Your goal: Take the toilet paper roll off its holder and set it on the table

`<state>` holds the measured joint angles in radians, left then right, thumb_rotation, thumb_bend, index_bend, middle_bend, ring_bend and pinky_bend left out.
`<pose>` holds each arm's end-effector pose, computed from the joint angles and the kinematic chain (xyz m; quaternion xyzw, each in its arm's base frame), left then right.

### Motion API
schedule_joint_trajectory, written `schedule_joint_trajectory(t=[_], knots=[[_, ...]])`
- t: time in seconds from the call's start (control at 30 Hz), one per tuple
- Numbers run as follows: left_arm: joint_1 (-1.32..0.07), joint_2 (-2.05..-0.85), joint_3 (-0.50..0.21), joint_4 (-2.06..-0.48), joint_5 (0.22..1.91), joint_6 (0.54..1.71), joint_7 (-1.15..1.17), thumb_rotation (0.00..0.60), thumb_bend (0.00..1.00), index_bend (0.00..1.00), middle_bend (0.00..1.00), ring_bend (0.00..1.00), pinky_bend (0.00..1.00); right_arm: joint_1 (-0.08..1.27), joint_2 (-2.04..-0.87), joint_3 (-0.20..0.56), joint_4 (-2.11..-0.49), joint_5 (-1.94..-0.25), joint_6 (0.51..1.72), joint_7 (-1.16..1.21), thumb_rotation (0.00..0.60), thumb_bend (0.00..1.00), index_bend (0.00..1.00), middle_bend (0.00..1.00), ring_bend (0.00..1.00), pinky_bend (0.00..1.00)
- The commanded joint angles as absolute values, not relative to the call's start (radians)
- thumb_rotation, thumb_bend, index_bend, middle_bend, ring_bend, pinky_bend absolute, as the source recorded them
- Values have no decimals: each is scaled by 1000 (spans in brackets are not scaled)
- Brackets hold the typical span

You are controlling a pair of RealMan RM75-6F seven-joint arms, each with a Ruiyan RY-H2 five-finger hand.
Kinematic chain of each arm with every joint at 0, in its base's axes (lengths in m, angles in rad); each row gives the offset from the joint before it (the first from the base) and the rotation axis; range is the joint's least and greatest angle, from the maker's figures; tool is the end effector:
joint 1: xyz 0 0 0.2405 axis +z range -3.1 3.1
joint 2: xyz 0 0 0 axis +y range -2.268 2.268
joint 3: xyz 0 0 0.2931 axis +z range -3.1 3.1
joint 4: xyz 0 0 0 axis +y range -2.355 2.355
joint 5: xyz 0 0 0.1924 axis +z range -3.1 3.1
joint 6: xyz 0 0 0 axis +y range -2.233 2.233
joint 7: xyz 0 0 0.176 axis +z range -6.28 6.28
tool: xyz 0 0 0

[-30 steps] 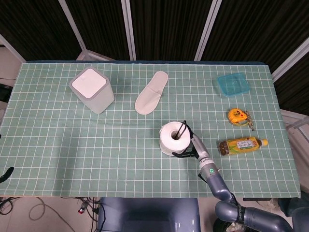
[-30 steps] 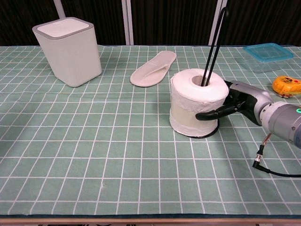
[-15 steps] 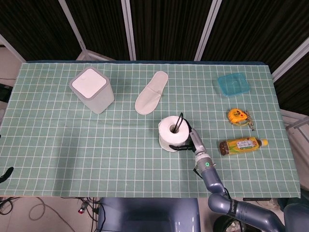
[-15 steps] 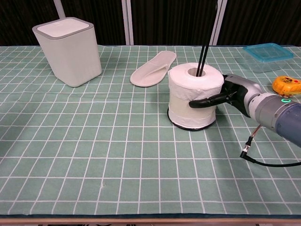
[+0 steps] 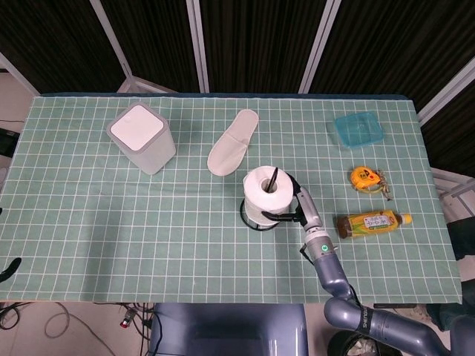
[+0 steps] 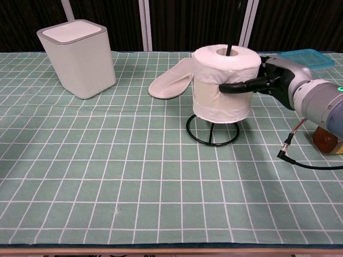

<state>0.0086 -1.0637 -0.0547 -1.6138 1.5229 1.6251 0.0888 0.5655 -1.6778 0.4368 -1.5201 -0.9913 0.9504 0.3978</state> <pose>-0.3424 0.1823 0.2317 -0.5800 -0.3237 -0.3639 0.6529 -0.1812 -0.3891 -0.0120 0.3669 -0.7063 0.5581 0.2344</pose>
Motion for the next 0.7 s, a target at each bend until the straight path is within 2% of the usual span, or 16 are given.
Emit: schedule_joint_trajectory(t=[0.03, 0.23, 0.43, 0.6, 0.7], knots=[[9, -1062, -56, -1614, 1519, 1625, 85, 600, 176, 53, 0, 0, 15, 560, -1629, 469, -1571, -1005, 963, 399, 600, 0, 183, 177, 366, 271], [10, -1060, -56, -1614, 1522, 1627, 79, 600, 176, 53, 0, 0, 15, 543, -1469, 576, -1740, -1023, 1005, 372, 600, 0, 183, 177, 366, 271], [11, -1061, -54, -1617, 1524, 1628, 84, 600, 176, 53, 0, 0, 15, 495, -1233, 727, -1930, -968, 1025, 336, 600, 0, 183, 177, 366, 271], [12, -1063, -52, -1622, 1529, 1631, 91, 600, 176, 53, 0, 0, 15, 434, -1041, 842, -2034, -891, 1045, 302, 600, 0, 182, 177, 366, 271], [13, -1062, -51, -1623, 1530, 1633, 91, 600, 176, 53, 0, 0, 15, 398, -960, 881, -2052, -857, 1055, 296, 600, 0, 182, 177, 366, 272]])
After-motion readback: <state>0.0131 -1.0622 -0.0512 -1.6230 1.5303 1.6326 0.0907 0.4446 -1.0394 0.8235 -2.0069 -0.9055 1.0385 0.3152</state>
